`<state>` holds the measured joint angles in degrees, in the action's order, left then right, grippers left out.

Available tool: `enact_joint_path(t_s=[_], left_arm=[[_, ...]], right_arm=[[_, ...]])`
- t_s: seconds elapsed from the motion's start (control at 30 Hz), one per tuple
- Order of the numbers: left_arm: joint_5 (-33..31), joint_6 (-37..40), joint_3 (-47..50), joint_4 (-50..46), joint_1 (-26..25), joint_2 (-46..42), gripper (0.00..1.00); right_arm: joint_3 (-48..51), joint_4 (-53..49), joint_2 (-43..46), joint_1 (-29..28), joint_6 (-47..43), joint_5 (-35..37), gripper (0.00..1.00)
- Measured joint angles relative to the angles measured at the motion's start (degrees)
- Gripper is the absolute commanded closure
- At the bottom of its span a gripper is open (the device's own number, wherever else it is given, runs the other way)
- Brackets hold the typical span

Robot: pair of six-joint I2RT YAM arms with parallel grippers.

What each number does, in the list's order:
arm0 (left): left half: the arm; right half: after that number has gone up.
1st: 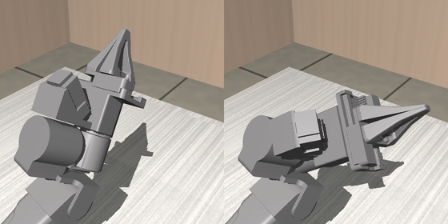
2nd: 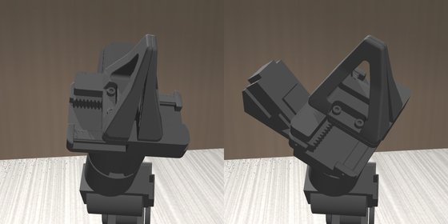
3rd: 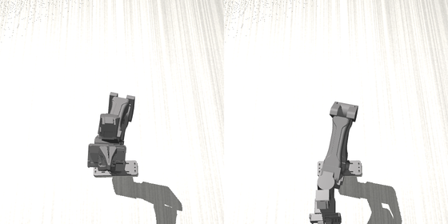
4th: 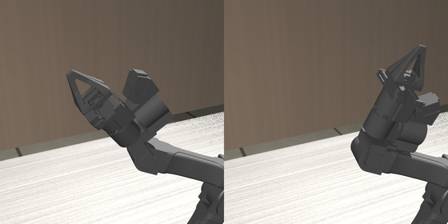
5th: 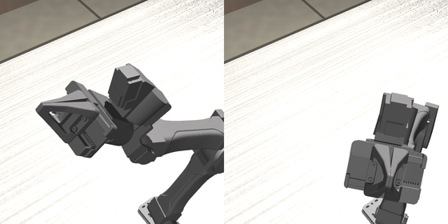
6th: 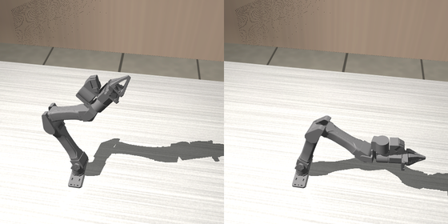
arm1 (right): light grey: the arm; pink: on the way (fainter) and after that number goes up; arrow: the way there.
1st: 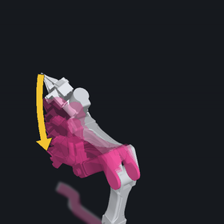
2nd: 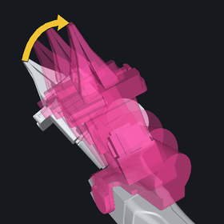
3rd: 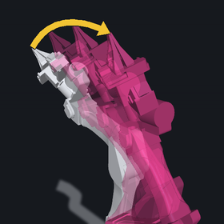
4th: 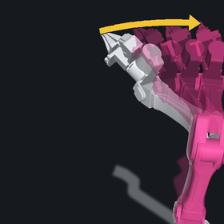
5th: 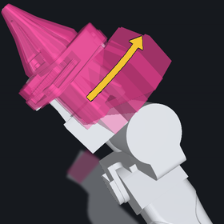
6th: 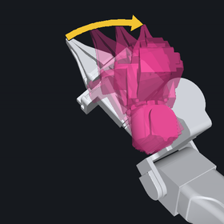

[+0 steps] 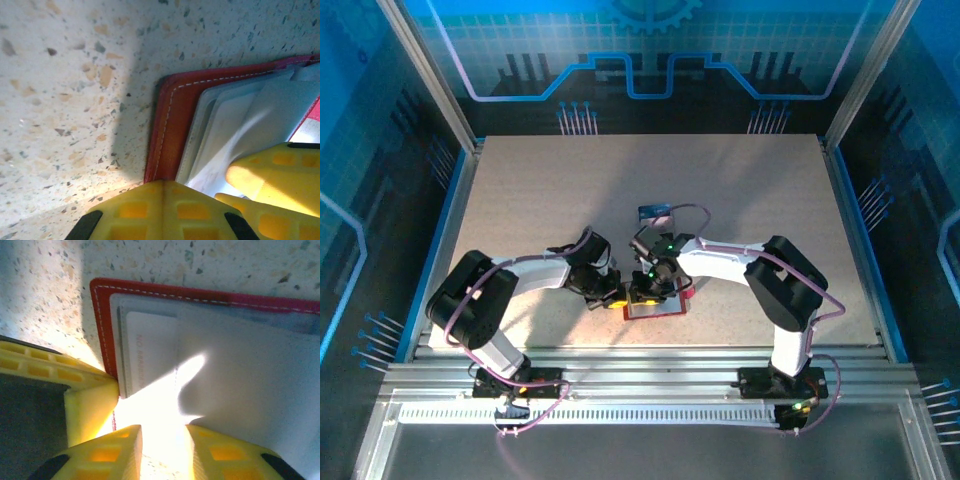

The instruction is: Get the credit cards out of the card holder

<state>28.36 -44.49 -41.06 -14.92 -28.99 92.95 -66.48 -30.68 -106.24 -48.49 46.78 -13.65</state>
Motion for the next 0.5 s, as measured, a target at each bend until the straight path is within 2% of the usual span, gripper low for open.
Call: enact_joint_path(t_s=[0.5], left_arm=[[0.0, 0.9, -0.2, -0.4, 0.0, 0.0, 1.0]], right_arm=[[-7.1, -13.6, -1.2, -2.6, -3.1, 10.7, 0.43]])
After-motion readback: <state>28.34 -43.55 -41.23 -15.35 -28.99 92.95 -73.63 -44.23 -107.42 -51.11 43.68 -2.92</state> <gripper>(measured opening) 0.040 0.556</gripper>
